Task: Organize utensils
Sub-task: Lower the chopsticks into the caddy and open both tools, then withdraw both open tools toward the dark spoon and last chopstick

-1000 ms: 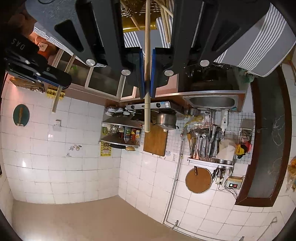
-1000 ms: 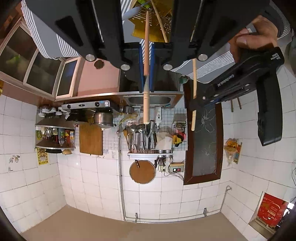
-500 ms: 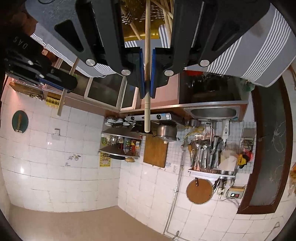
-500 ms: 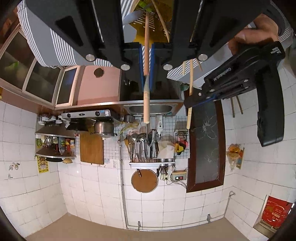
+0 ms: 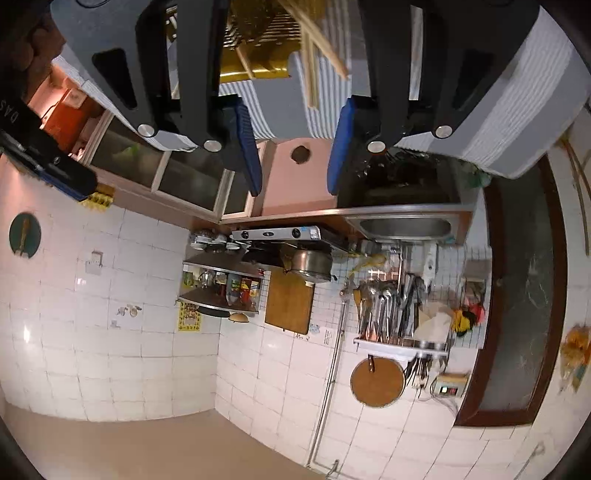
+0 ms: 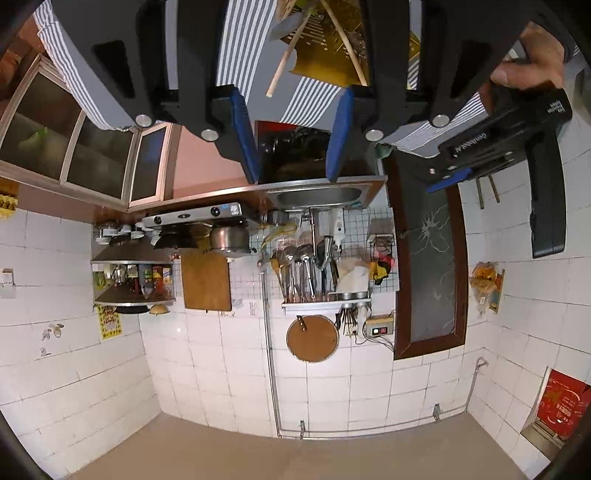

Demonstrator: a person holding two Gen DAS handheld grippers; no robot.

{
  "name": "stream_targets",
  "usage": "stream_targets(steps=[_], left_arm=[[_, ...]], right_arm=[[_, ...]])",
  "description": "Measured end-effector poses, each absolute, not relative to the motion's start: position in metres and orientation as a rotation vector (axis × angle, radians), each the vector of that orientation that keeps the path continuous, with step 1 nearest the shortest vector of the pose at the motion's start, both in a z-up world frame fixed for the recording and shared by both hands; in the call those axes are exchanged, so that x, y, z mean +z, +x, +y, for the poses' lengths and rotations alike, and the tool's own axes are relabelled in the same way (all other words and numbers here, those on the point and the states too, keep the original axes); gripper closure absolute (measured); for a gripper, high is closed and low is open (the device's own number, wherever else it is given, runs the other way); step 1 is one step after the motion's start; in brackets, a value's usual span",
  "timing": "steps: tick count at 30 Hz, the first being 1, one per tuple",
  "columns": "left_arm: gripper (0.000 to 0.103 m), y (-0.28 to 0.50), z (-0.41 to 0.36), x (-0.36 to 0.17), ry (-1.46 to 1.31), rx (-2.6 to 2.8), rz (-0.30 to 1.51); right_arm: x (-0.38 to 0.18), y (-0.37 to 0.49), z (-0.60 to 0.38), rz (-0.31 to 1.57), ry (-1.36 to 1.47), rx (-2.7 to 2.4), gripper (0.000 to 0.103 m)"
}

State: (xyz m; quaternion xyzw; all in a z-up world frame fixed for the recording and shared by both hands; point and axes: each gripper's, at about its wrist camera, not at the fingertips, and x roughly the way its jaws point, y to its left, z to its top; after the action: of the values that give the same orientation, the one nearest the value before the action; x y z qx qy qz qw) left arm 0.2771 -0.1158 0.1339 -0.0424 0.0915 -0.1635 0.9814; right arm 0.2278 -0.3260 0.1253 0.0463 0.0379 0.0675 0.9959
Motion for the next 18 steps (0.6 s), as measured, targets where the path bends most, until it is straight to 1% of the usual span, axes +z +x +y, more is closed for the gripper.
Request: stream_targets(steps=[6,10,14,18], left_arm=[[0.066,0.273,-0.100,0.148,-0.086,-0.286,0.185],[0.064,0.266,-0.098,0.152,-0.064,-0.266,0.194],[0.064,0.254,-0.095,0.147,-0.022,-0.255,0.225],[0.064,0.232,-0.092,0.133,-0.004,-0.276,0.278]], right_arm=[[0.130,0.222,-0.330,0.082,0.089,0.128,0.064],[0.129,0.214,-0.339,0.106,0.085,0.106,0.064],[0.126,0.197,-0.357,0.119,0.080,0.056,0.064],[0.110,0.174,-0.386,0.171,0.076,-0.013,0.064]])
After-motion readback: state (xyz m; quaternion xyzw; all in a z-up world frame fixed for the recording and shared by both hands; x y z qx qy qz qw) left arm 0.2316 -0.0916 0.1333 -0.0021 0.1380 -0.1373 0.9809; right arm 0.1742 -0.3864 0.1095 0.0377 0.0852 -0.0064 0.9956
